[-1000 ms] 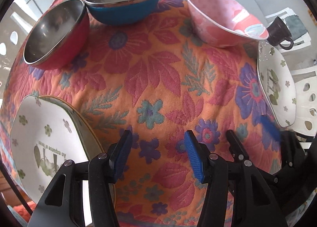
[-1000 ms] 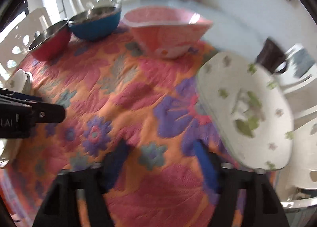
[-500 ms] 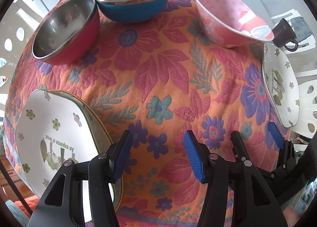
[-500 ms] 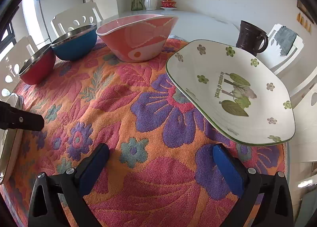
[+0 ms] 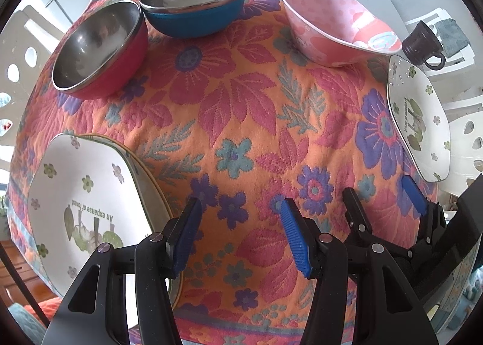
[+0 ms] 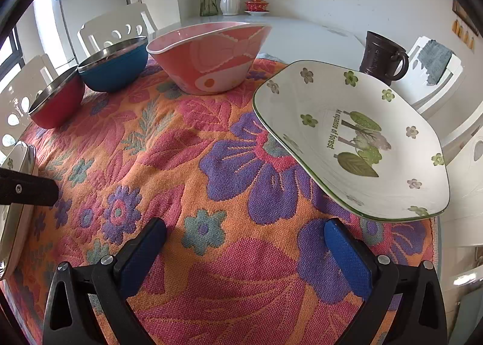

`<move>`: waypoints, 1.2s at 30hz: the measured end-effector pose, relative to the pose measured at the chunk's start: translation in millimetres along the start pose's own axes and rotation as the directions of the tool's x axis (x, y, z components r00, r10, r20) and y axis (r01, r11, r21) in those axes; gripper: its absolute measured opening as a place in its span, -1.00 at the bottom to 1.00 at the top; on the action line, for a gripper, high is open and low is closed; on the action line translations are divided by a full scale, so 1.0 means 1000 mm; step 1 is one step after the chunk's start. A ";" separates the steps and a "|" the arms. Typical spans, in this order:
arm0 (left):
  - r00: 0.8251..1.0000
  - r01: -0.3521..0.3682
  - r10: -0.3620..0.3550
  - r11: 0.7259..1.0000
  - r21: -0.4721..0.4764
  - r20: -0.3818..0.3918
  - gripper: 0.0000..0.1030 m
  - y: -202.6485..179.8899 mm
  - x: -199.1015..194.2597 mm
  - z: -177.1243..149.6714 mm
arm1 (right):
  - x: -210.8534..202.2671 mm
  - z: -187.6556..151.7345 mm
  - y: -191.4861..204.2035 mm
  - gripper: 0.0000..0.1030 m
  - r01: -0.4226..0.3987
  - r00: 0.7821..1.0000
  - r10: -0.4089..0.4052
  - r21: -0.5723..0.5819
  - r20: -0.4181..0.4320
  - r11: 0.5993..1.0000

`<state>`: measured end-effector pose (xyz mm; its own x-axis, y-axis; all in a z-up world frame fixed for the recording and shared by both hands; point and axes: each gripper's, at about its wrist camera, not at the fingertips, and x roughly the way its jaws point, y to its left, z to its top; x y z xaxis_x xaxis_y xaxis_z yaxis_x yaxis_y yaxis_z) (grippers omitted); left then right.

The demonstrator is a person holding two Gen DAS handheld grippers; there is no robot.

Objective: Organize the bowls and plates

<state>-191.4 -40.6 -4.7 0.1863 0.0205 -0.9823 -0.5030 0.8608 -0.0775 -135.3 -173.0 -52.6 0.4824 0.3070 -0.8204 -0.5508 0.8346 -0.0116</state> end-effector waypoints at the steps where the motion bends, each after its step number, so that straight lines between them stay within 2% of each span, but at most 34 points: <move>1: 1.000 0.004 -0.004 1.000 -0.001 -0.003 0.02 0.001 0.000 -0.001 | 0.000 0.000 0.000 1.00 0.000 1.000 0.000 0.000 0.000 1.000; 26: 1.000 0.020 -0.019 0.997 0.078 -0.011 0.02 -0.022 0.007 -0.021 | 0.000 0.000 -0.001 1.00 -0.002 1.000 0.002 -0.001 0.001 1.000; 36: 0.999 0.036 -0.036 0.999 0.035 -0.013 0.02 0.002 0.002 -0.027 | 0.000 0.000 -0.001 1.00 -0.002 1.000 0.002 -0.001 0.001 1.000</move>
<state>-214.7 -52.9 -11.5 0.1933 -0.0170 -0.9810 -0.4657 0.8784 -0.1070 -134.6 -173.6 -52.2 0.4823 0.3092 -0.8197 -0.5523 0.8335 -0.0105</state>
